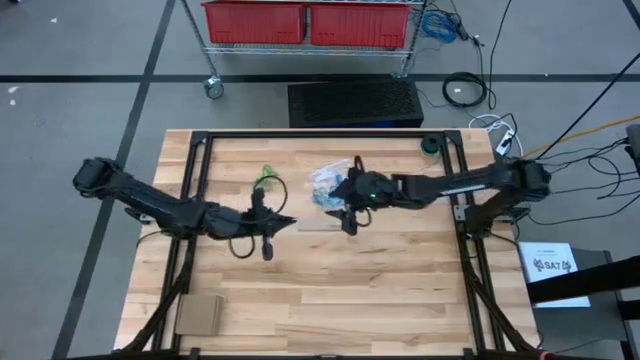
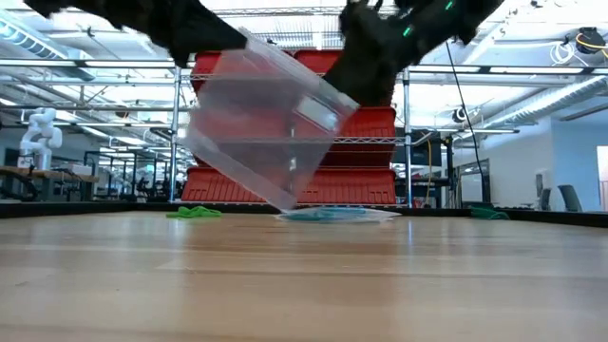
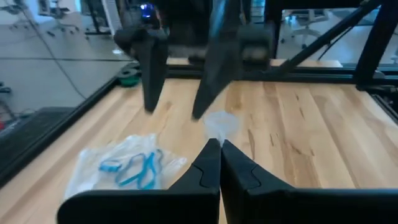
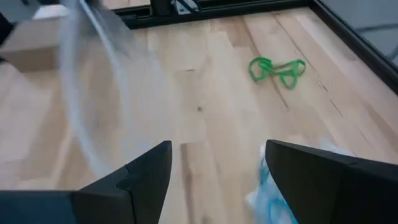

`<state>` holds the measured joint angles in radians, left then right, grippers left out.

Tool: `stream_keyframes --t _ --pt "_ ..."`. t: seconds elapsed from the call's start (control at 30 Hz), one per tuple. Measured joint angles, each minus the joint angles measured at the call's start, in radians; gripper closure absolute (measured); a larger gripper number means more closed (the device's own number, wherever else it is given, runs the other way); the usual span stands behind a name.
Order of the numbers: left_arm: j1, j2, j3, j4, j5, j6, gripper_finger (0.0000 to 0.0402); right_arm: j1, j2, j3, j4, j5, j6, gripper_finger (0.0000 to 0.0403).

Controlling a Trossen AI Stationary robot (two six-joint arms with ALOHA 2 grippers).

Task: Sort rubber bands
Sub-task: Put the green rubber band into the open transparent zip lock bag

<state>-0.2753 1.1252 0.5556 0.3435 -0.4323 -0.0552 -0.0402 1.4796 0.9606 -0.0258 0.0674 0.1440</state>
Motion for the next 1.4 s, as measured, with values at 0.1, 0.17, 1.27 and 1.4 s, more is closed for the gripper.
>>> stream_keyframes --t 0.1,0.17,1.27,1.4 --pt "-0.068 -0.070 0.000 -0.083 -0.098 -0.013 0.0402 -0.029 0.100 -0.001 0.117 -0.036 -0.062 0.0151" --pt "-0.118 -0.113 0.000 -0.134 -0.162 -0.019 0.0402 -0.040 0.161 -0.001 0.194 -0.049 -0.083 0.0151" --pt "-0.637 -0.393 0.000 -0.511 -0.398 -0.149 0.0402 -0.184 1.063 0.991 -0.001 -0.053 -0.021 0.0213" --pt "-0.643 -0.393 0.000 -0.513 -0.410 -0.148 0.0402 -0.182 1.106 1.053 -0.033 -0.016 -0.017 0.0265"
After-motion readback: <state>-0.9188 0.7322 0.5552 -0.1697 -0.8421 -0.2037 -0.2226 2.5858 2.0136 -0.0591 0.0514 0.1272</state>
